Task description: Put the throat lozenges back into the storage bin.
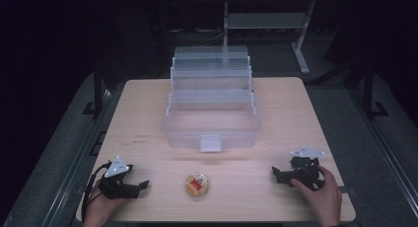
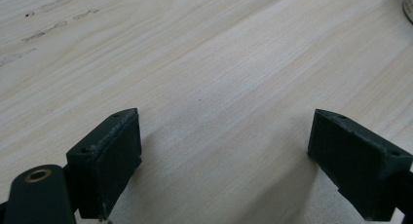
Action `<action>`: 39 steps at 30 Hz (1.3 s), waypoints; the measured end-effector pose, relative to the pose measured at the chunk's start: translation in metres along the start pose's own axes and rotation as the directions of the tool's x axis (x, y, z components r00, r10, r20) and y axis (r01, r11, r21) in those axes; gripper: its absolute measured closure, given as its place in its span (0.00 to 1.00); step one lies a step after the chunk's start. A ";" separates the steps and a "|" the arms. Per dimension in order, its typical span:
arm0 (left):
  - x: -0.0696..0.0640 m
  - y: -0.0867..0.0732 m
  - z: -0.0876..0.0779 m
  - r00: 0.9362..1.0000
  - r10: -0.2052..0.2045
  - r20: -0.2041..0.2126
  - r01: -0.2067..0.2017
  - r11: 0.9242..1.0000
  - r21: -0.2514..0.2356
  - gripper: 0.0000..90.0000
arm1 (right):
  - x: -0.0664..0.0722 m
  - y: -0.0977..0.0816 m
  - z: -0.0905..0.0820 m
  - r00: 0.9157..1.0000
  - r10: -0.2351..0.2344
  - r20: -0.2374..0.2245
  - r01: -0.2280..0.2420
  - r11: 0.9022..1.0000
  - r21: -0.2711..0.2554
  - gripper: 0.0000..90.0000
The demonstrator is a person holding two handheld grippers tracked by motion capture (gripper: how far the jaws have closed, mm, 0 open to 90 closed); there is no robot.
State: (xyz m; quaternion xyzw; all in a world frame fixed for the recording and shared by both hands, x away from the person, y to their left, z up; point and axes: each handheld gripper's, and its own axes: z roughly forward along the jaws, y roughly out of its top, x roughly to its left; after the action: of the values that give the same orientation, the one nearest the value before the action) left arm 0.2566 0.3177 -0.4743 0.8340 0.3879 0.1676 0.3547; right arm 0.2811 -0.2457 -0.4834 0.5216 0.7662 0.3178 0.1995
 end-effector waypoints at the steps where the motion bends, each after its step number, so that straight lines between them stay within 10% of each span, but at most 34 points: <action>1: 0.000 0.000 0.000 1.000 0.000 0.000 0.000 1.000 0.000 0.13 | 0.000 0.000 0.000 1.000 0.000 0.000 0.000 1.000 0.000 0.00; 39: -0.004 0.012 -0.010 0.999 0.014 0.052 -0.015 1.000 0.013 0.14 | 0.000 0.000 0.000 1.000 -0.005 -0.003 0.005 1.000 0.000 0.00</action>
State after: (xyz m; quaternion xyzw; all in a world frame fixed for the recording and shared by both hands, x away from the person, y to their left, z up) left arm 0.2545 0.3135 -0.4594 0.8433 0.3736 0.1458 0.3578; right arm 0.2816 -0.2459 -0.4834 0.5194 0.7678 0.3180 0.1993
